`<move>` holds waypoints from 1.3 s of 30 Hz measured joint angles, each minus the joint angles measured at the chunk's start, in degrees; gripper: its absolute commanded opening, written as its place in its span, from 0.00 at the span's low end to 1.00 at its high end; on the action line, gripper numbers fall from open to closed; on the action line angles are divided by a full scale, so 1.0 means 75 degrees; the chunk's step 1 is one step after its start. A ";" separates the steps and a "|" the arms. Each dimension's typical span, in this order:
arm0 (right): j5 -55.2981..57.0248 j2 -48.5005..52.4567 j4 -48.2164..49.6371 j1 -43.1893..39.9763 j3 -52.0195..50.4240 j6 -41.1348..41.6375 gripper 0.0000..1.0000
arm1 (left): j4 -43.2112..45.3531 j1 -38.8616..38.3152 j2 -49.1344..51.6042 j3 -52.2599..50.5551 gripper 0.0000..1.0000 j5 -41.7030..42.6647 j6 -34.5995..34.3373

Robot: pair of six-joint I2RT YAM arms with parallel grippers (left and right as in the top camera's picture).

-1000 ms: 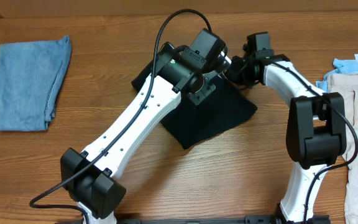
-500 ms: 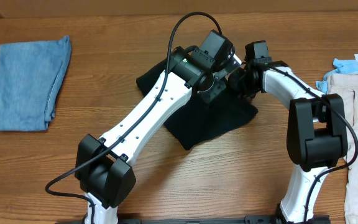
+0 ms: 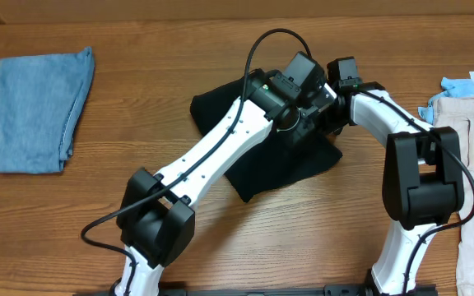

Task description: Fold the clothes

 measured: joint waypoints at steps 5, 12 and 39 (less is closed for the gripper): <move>-0.0090 0.0000 0.0020 -0.0096 -0.0029 0.0003 0.04 | 0.0020 0.0000 0.0280 0.0099 0.04 0.0402 -0.0035; 0.0125 -0.0003 0.0262 -0.0463 -0.0041 -0.0466 0.04 | -0.0181 -0.0082 0.0420 0.0160 0.04 0.0647 -0.0114; -0.2247 -0.1970 -0.1918 -0.1775 0.0828 -0.2620 0.04 | -0.1072 0.0801 0.0842 0.2675 0.83 0.0720 -0.1891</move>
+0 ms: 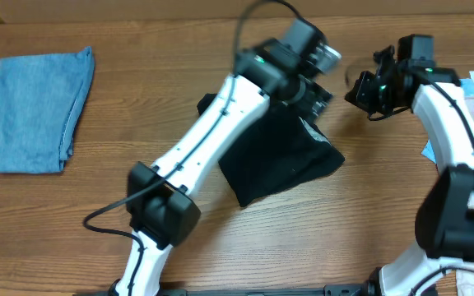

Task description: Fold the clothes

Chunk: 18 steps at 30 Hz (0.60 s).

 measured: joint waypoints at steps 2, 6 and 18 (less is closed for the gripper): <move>-0.1661 -0.0466 -0.0577 0.0085 0.0090 -0.0580 0.04 | -0.0379 0.1000 -0.0017 0.0032 0.73 -0.0411 -0.0539; -0.1918 -0.0414 -0.1527 0.0764 -0.0175 -0.1358 0.04 | -0.0484 0.1944 -0.0017 -0.0140 0.70 -0.0289 -0.0752; 0.0449 -0.0329 0.1358 0.1212 -0.4016 -0.0087 0.04 | 0.2165 0.1976 0.0041 -0.2908 0.80 0.0434 -0.0481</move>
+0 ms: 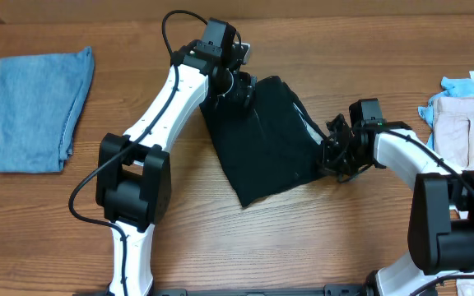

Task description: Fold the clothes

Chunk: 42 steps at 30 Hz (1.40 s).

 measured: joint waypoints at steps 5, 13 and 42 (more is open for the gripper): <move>0.0201 -0.0230 0.1247 0.0003 -0.0717 0.1096 0.04 | 0.1244 0.0000 0.0073 -0.0804 0.80 -0.0003 0.0052; -0.0356 -0.0752 -0.0836 0.0000 0.1620 0.0405 0.04 | 0.0519 0.0000 0.0114 0.0866 0.04 0.0000 0.0236; -0.1306 0.1253 -0.3858 0.0128 0.4473 -0.1588 0.04 | -0.1649 -0.0012 0.0469 0.3853 0.04 -0.0667 0.0023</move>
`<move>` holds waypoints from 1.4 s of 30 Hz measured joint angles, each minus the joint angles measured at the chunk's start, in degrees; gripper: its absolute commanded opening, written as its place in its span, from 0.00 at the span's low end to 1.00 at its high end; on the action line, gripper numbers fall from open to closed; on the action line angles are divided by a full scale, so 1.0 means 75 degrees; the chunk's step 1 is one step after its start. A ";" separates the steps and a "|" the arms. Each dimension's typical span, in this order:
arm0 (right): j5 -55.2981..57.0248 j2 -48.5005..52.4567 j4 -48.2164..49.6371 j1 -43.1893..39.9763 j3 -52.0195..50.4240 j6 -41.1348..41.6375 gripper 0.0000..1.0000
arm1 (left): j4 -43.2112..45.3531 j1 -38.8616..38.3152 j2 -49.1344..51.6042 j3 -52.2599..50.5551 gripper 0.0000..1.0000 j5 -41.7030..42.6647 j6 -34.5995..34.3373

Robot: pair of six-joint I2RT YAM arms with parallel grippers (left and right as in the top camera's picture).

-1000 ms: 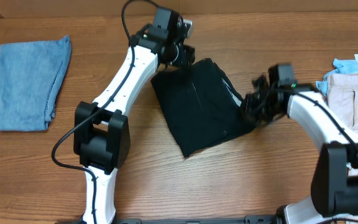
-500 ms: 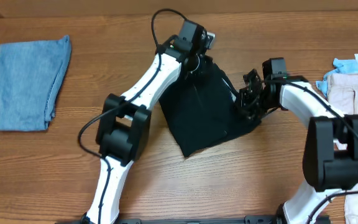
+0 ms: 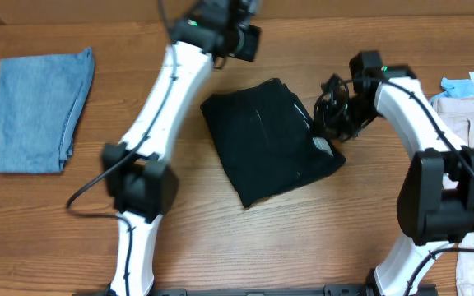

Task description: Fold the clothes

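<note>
A black garment lies folded into a rough rectangle at the table's middle, a small white label showing near its right corner. My left gripper hangs blurred above the far edge of the table, beyond the garment's top left and apart from it. My right gripper is at the garment's upper right edge. It is dark against the cloth, so its jaws cannot be made out. Nothing hangs from either gripper.
A folded blue denim piece lies at the far left. A heap of beige clothes with a light blue item on top sits at the right edge. The wooden table runs to the front.
My left gripper was on the garment's upper left corner and is now off the cloth, up by the far edge. My right gripper went from the lower right corner to the upper right edge.
Both grippers were bunched over the black garment's upper right part. Then the left was over the cloth and the right off to the side. Later they sat at opposite corners of the flattened fold. Now the garment lies flat with the left arm withdrawn.
</note>
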 measured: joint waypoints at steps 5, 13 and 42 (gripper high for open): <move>-0.1177 -0.0154 -0.0918 0.0571 -0.0067 -0.1297 0.04 | -0.1938 0.0085 -0.0134 -0.0125 0.04 0.0265 0.0169; -0.1352 -0.0143 0.1880 0.1469 -0.2891 -0.1982 0.04 | -0.2022 0.0087 0.2014 -0.0627 0.04 0.1626 0.0807; 0.1947 -0.0399 0.2818 -0.0621 -0.3171 0.0906 0.04 | -0.1309 0.0653 0.1472 -0.1524 0.04 0.0309 -0.0207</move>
